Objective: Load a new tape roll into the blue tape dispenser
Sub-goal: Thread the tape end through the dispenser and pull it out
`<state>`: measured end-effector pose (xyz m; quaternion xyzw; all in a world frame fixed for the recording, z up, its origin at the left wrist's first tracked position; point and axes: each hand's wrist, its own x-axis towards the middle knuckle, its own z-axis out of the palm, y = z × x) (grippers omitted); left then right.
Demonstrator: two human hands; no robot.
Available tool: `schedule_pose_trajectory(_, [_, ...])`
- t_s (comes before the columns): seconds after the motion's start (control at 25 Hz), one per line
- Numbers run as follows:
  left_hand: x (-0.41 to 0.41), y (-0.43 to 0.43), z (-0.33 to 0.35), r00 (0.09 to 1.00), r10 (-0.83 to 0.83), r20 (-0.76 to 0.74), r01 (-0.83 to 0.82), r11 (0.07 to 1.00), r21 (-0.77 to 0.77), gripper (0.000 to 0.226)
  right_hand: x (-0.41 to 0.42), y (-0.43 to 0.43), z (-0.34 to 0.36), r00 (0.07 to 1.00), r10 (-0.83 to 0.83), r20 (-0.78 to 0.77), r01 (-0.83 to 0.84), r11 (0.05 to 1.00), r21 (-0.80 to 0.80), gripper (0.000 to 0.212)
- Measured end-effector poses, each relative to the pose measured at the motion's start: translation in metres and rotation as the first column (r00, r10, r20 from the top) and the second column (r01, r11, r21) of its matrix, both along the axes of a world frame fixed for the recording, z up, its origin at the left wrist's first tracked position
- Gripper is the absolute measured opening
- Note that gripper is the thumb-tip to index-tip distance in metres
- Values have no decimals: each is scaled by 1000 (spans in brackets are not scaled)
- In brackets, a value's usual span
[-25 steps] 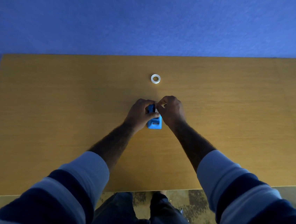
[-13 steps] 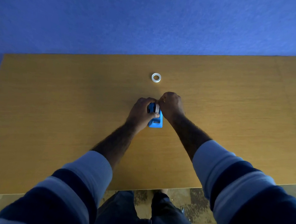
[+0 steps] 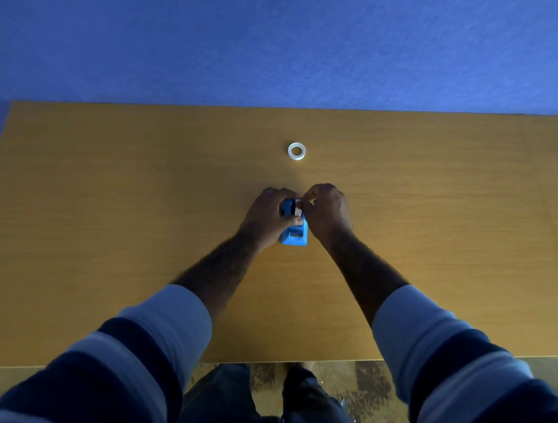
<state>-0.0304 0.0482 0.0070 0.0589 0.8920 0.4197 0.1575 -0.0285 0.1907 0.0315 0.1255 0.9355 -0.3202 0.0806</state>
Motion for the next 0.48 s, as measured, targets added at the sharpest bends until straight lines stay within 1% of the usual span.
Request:
schedule_pose_trajectory(0.12, [0, 0, 2, 1000, -4, 0, 4, 1000, -22, 40, -8, -2, 3, 999, -2, 32, 0, 999, 41, 12])
schedule_pose_trajectory(0.28, [0, 1, 3, 1000, -3, -7, 2, 999, -32, 45, -18, -3, 6, 996, -15, 89, 11, 999, 49, 13])
schedule_pose_trajectory(0.48, [-1, -1, 2, 999, -32, 14, 32, 999, -10, 52, -13, 0, 1, 998, 15, 66, -18, 999, 39, 14])
